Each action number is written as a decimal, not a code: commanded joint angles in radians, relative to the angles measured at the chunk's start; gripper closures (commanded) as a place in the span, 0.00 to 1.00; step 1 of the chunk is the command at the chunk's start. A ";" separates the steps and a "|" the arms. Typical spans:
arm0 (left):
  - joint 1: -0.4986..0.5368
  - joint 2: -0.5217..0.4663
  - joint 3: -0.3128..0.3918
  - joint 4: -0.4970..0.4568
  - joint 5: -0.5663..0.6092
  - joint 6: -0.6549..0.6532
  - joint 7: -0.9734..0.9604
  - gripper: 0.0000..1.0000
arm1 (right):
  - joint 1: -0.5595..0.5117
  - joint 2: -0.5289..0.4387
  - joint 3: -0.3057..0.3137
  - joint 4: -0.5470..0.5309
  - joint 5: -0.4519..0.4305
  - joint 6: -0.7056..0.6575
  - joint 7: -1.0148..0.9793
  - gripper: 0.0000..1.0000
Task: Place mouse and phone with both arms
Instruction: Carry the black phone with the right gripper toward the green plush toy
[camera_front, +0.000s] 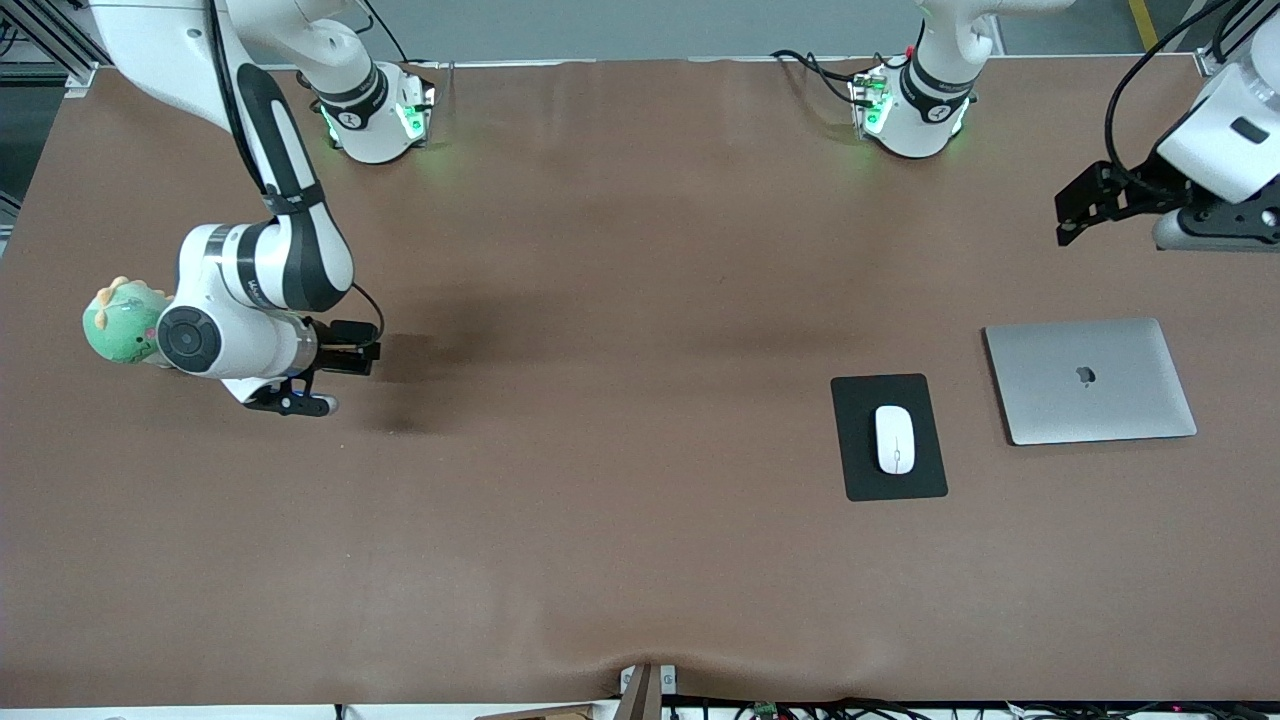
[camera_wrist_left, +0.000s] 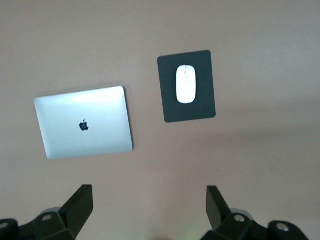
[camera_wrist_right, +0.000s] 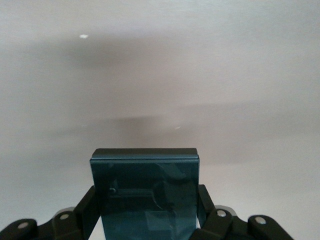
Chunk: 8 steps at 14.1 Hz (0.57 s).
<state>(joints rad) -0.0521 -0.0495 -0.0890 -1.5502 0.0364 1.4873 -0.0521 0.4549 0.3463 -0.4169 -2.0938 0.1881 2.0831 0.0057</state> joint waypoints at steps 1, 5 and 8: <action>0.002 0.003 -0.004 0.018 -0.049 -0.048 0.000 0.00 | -0.094 -0.040 -0.003 -0.104 -0.022 0.128 -0.157 1.00; 0.009 -0.004 0.005 0.019 -0.059 -0.081 0.003 0.00 | -0.215 0.029 0.000 -0.124 -0.022 0.244 -0.304 1.00; 0.008 -0.003 0.000 0.021 -0.050 -0.081 -0.002 0.00 | -0.232 0.075 0.003 -0.129 -0.019 0.278 -0.317 1.00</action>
<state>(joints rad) -0.0490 -0.0490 -0.0877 -1.5459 -0.0017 1.4283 -0.0521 0.2311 0.4026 -0.4294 -2.2160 0.1795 2.3403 -0.3053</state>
